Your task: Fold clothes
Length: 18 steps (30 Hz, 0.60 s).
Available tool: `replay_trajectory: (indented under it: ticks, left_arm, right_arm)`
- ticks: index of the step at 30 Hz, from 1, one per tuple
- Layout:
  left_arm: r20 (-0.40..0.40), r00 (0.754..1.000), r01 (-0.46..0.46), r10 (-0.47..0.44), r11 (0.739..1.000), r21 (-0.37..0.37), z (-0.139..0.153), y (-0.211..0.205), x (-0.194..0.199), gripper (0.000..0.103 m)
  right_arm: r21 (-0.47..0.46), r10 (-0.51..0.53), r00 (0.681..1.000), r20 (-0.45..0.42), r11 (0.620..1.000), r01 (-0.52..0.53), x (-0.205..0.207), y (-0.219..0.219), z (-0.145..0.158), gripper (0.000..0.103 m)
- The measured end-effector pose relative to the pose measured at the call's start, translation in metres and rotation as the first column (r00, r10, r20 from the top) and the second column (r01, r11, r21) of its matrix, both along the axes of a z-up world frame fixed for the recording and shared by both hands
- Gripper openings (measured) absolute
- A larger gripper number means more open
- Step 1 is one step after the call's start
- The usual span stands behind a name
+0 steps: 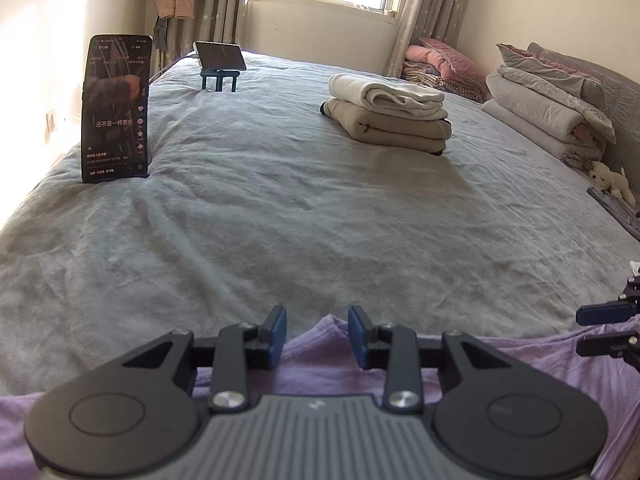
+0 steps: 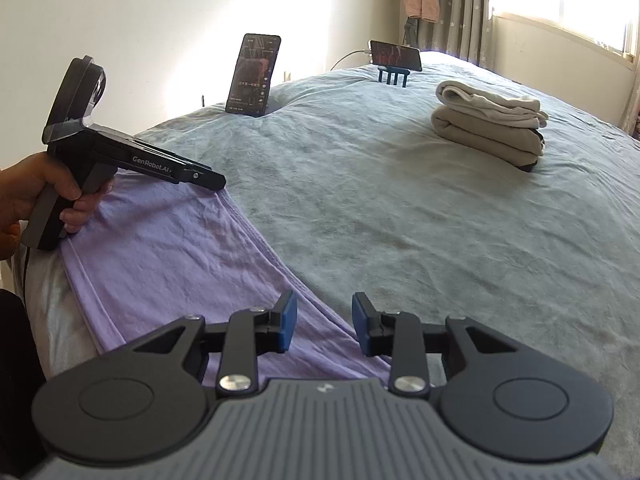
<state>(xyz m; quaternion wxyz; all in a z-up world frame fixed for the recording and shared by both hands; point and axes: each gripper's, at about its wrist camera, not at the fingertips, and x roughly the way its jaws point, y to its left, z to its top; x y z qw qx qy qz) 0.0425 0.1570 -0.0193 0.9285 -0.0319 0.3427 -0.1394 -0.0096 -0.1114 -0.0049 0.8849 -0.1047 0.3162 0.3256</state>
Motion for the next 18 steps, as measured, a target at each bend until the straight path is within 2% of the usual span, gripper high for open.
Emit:
replay_trajectory:
  ticks: [5, 6, 7, 8, 9, 10, 15, 18]
  left_arm:
    - [-0.003, 1.000, 0.027, -0.027, 1.000, -0.015, -0.001, 0.000, 0.000, 0.034]
    - [-0.005, 0.999, 0.034, -0.034, 0.999, -0.015, -0.001, -0.001, 0.000, 0.034]
    - [-0.008, 0.999, 0.041, -0.041, 0.999, -0.014, -0.002, -0.001, 0.000, 0.034]
    - [-0.013, 0.999, 0.045, -0.045, 0.999, -0.010, -0.003, -0.002, 0.001, 0.029]
    - [-0.016, 0.999, 0.047, -0.048, 0.999, -0.006, -0.004, -0.003, 0.001, 0.008]
    - [-0.015, 0.999, 0.048, -0.048, 0.999, 0.000, -0.005, -0.003, 0.001, 0.004]
    - [0.080, 0.997, 0.017, -0.018, 1.000, 0.019, 0.004, -0.005, -0.005, 0.003]
    - [0.054, 0.999, 0.001, -0.004, 0.999, 0.042, -0.003, -0.007, 0.003, 0.003]
  right_arm:
    - [-0.018, 0.077, 0.997, -0.018, 0.997, -0.077, 0.015, 0.030, -0.009, 0.034]
    - [-0.025, 0.081, 0.996, -0.024, 0.996, -0.082, 0.018, 0.033, -0.012, 0.032]
    - [-0.033, 0.083, 0.996, -0.031, 0.996, -0.084, 0.019, 0.036, -0.015, 0.023]
    - [-0.040, 0.082, 0.996, -0.033, 0.996, -0.084, 0.020, 0.037, -0.018, 0.009]
    - [-0.044, 0.080, 0.996, -0.032, 0.996, -0.081, 0.019, 0.038, -0.020, 0.004]
    - [-0.046, 0.074, 0.997, -0.022, 0.996, -0.075, 0.018, 0.037, -0.020, 0.002]
    - [-0.034, 0.027, 0.997, 0.076, 0.999, -0.024, 0.007, 0.033, -0.010, 0.002]
    - [-0.050, 0.011, 0.998, 0.057, 0.999, -0.008, 0.015, 0.036, -0.016, 0.002]
